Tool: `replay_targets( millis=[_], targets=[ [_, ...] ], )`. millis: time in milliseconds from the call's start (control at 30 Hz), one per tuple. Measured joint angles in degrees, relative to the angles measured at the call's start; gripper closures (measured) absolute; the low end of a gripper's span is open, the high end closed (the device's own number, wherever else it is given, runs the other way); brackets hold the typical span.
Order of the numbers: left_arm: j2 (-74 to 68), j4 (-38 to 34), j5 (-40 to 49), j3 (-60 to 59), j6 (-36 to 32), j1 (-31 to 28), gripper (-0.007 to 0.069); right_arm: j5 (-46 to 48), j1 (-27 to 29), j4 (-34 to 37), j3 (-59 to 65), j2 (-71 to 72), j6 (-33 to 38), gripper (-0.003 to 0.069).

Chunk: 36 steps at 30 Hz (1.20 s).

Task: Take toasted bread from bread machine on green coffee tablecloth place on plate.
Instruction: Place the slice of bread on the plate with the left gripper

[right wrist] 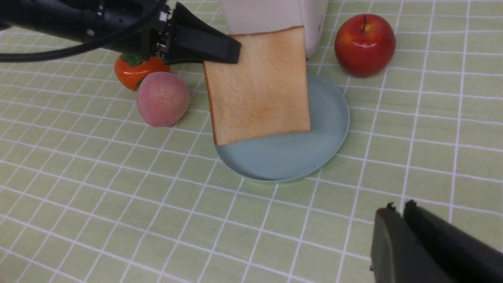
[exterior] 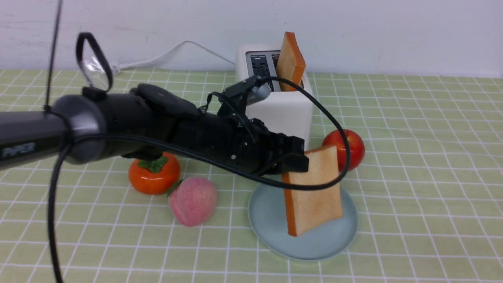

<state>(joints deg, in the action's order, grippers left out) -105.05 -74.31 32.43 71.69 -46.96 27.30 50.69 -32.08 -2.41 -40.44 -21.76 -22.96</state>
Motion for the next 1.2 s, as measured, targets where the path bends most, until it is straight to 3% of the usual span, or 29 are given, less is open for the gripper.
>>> replay_targets(
  millis=[467,633,767,900,1100,1200],
  targets=[
    [-3.7,-2.2,-8.8,1.6,-1.4,3.9,0.0508,0.1,0.0,1.7,0.0,0.0,2.9,0.0618],
    [-3.7,0.6,-9.7,1.6,-0.1,3.9,0.0394,0.1,0.0,1.7,0.0,0.0,2.9,0.0617],
    [-3.7,3.7,-10.8,1.6,0.1,3.8,0.0253,0.0,0.0,1.8,0.0,0.0,2.9,0.0617],
    [-3.7,6.2,-12.2,1.6,0.1,3.8,0.0229,0.0,0.0,2.0,0.0,0.0,2.9,0.0617],
    [-3.7,9.8,-15.8,1.6,0.1,3.8,0.0324,0.0,0.0,2.0,0.0,0.0,2.9,0.0617],
    [-3.7,10.4,-17.3,1.6,-0.3,3.8,0.0468,0.0,0.0,2.0,0.0,0.0,3.0,0.0617]
  ],
)
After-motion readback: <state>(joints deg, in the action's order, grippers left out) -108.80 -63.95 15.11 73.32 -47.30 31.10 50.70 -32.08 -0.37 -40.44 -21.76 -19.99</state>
